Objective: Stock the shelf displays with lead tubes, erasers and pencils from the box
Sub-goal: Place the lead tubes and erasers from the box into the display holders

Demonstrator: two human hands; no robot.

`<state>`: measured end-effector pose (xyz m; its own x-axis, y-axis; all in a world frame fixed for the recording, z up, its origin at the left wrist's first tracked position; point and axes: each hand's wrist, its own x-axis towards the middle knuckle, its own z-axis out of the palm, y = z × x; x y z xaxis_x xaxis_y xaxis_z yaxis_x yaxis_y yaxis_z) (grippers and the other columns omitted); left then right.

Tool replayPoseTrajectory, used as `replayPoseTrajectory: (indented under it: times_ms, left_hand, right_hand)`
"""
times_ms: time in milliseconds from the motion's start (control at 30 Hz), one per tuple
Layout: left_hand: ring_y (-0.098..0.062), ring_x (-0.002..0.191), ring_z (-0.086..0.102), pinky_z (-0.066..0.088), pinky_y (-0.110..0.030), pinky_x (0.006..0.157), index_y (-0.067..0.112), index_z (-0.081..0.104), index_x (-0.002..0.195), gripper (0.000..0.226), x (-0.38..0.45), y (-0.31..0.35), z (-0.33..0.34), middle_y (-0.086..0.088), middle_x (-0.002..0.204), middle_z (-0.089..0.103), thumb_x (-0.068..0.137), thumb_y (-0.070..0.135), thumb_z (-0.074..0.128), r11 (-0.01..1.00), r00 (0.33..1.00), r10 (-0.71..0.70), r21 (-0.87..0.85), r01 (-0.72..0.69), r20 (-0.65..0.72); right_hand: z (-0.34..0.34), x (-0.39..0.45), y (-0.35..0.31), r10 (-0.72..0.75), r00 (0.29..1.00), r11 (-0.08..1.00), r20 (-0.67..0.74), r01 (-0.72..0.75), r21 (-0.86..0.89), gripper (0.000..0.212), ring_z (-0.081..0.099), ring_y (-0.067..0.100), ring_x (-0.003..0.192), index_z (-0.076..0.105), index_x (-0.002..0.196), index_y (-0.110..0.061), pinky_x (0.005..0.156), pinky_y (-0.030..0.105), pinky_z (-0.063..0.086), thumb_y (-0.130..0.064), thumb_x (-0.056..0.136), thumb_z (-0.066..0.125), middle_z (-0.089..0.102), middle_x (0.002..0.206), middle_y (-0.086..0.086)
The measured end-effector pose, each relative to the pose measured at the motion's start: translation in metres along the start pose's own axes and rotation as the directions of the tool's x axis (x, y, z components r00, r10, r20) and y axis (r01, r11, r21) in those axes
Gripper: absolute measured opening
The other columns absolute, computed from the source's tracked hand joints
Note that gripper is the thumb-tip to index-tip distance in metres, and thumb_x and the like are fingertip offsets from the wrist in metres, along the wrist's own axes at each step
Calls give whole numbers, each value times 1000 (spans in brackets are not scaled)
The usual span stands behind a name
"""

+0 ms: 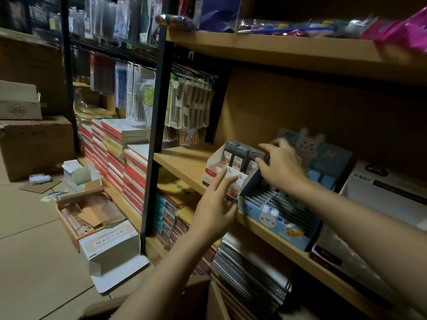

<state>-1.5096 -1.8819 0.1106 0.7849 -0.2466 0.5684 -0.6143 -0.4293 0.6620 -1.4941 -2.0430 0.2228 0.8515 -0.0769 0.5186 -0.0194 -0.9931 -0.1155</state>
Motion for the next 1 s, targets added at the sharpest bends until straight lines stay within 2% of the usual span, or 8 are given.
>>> replayPoseTrajectory:
  times_ms: [100, 200, 300, 433, 567, 667, 833, 1000]
  left_hand:
    - [-7, 137, 33, 36, -31, 111, 32, 47, 133, 49, -25, 3, -8, 11, 149, 34, 89, 20, 62, 999, 999, 30, -12, -31, -31]
    - [-4, 111, 53, 50, -28, 93, 28, 56, 119, 31, -58, -5, -13, 12, 121, 53, 89, 23, 60, 998, 999, -46, -34, 45, -12]
    - [-4, 85, 61, 51, -17, 75, 21, 63, 100, 12, -108, -29, -11, 8, 95, 64, 89, 17, 64, 954, 954, -297, -20, 298, 42]
    - [-16, 86, 66, 52, -28, 80, 16, 67, 92, 4, -221, -72, 4, -3, 92, 71, 88, 15, 68, 691, 686, -719, 8, 723, 109]
    - [-32, 96, 66, 53, -45, 90, 11, 66, 89, 6, -324, -89, 35, -19, 103, 70, 89, 5, 65, 286, 298, -952, -160, 945, 63]
    - [-30, 89, 65, 54, -42, 85, 12, 62, 82, 12, -368, -89, 58, -21, 102, 70, 87, 2, 66, 114, 128, -990, -191, 975, 61]
    - [3, 77, 55, 41, -6, 49, 26, 57, 95, 23, -401, -88, 71, 12, 90, 61, 85, 10, 70, 160, 154, -976, 26, 987, 152]
    - [3, 87, 58, 45, -2, 61, 18, 60, 113, 47, -417, -98, 72, 10, 101, 63, 74, -2, 78, 219, 177, -949, 143, 965, 259]
  right_hand:
    - [0, -51, -6, -106, 981, 959, -165, 145, 243, 30, 52, 18, 110, 61, 122, -20, 93, 32, 48, -20, 92, 60, 50, 120, -2]
    - [15, -121, -16, -121, 964, 833, -235, 228, 505, 19, 57, 1, 96, 64, 106, -21, 74, 5, 46, -13, 89, 62, 53, 110, -10]
    - [54, -195, -25, -117, 985, 728, -125, 171, 664, 18, 60, 2, 91, 65, 99, -23, 73, 11, 48, -9, 88, 65, 57, 102, -12]
    - [127, -287, -27, -114, 935, 728, 336, -151, 669, 20, 61, 4, 80, 67, 101, -21, 72, 18, 48, -9, 85, 66, 61, 98, -5]
    - [189, -344, -20, -124, 642, 690, 756, -492, 531, 22, 63, 10, 81, 59, 103, -21, 65, 18, 45, -5, 88, 63, 64, 100, 2]
    - [227, -364, -12, -116, 515, 764, 849, -501, 408, 23, 62, 19, 102, 60, 104, -16, 82, 23, 46, -5, 86, 68, 63, 103, 2]
    - [256, -385, -3, -177, 264, 935, 948, -256, 246, 30, 62, 13, 90, 67, 106, -19, 82, 31, 55, -24, 79, 80, 64, 93, -8]
    - [267, -405, -11, -231, 162, 959, 960, -129, 252, 50, 63, 13, 101, 68, 119, -16, 90, 33, 54, -28, 73, 85, 68, 117, -2]
